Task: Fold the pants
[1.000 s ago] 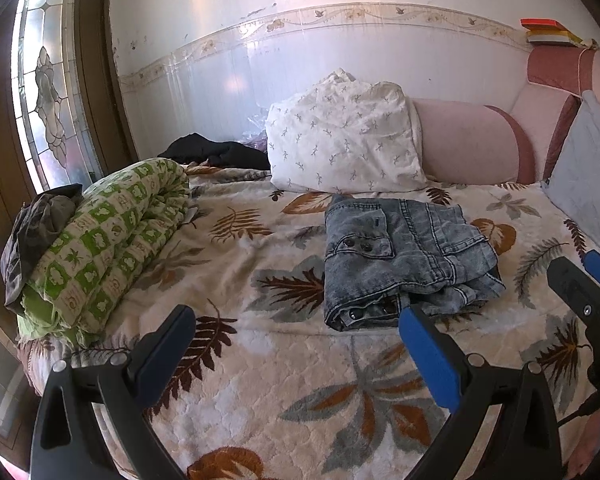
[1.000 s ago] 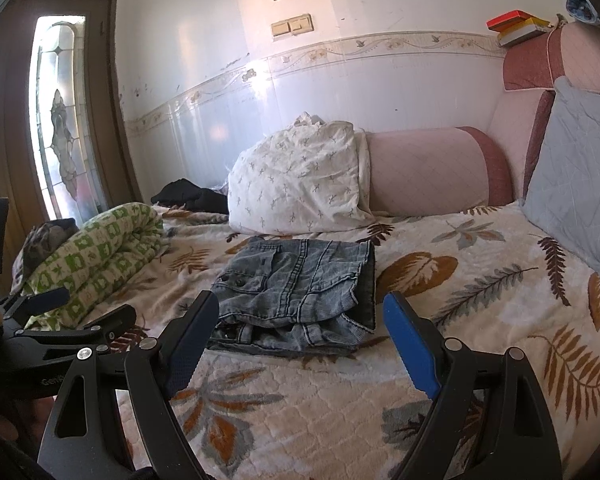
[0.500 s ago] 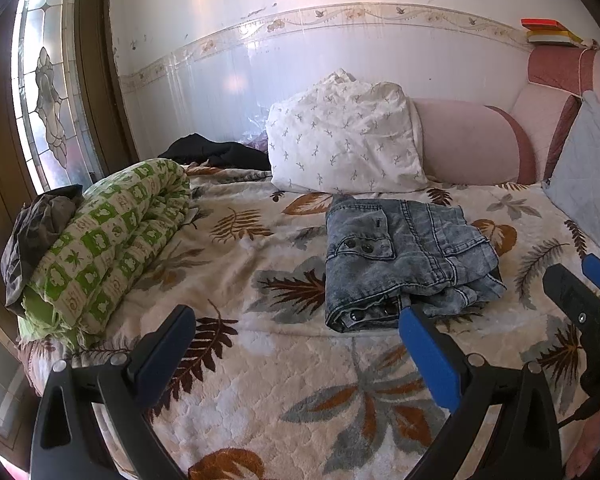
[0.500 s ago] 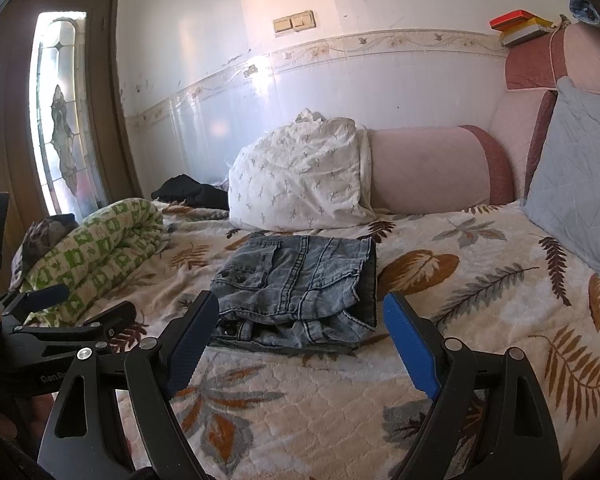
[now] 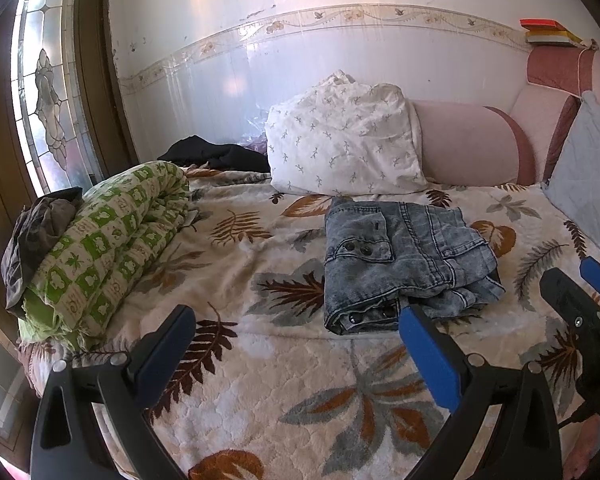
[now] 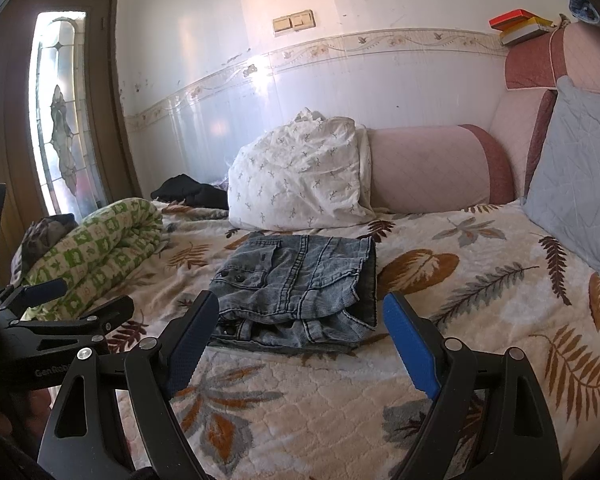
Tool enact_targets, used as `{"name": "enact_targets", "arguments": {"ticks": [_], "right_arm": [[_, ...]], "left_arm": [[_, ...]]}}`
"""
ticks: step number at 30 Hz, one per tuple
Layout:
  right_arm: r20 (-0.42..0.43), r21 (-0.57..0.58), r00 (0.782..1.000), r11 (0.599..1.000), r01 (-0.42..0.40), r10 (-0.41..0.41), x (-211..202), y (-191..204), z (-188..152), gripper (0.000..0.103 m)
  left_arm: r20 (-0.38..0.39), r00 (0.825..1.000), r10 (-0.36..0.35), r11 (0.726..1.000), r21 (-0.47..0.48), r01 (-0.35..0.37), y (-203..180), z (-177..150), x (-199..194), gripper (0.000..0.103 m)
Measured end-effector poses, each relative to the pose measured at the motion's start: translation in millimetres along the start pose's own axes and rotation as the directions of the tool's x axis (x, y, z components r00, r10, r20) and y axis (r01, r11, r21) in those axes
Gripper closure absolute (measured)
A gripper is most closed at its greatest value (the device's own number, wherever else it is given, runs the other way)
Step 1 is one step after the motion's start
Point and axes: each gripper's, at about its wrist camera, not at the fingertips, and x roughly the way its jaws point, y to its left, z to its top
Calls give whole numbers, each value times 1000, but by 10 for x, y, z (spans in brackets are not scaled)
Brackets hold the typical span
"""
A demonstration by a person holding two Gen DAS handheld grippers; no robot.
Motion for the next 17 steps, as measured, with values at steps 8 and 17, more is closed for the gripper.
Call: {"name": "enact_targets", "arguments": {"ticks": [8,17], "right_arm": [[1,-2,1000,1000,-5,5,4,4,-8,19],[0,-2,1000,1000,-5,5,2,8,-6,19]], "left_arm": [[0,1000,-4,1000,2,4,-15,-22,1,0],[19,999,-37,999,-12,38,-23,-12,-13,0]]}}
